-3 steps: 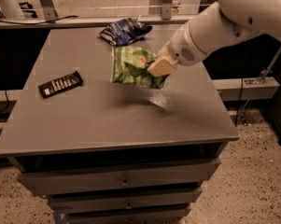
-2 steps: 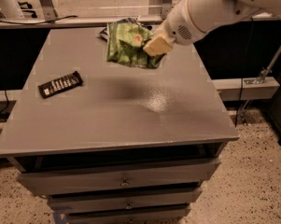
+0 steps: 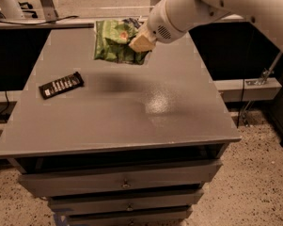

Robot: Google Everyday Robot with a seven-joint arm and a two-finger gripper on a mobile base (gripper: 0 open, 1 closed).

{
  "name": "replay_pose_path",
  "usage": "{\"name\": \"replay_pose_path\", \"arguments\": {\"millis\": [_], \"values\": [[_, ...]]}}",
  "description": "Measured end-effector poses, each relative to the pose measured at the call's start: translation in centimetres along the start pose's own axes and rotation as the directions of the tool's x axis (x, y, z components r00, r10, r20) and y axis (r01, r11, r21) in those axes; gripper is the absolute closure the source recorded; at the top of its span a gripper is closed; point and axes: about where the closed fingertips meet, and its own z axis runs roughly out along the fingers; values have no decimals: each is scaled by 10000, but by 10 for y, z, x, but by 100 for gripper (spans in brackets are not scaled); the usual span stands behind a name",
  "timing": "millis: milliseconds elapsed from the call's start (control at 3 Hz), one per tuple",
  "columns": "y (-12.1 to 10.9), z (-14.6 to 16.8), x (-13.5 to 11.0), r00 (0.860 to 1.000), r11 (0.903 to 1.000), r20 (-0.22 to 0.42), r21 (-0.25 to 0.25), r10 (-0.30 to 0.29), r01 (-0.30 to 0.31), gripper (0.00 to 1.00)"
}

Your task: Move green jalapeno chip bag near rxbar chocolate

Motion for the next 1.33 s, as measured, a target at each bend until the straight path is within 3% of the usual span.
{"name": "replay_pose_path", "arguments": {"millis": [333,667,1333], "values": [[6,26,7,10000,9999,9,-130,-97,97,100],[12,46,22,10000,9995,-94,-307,12,-15,82],[26,70,38,9995,9974,-169,-665,257,-268,36]]}}
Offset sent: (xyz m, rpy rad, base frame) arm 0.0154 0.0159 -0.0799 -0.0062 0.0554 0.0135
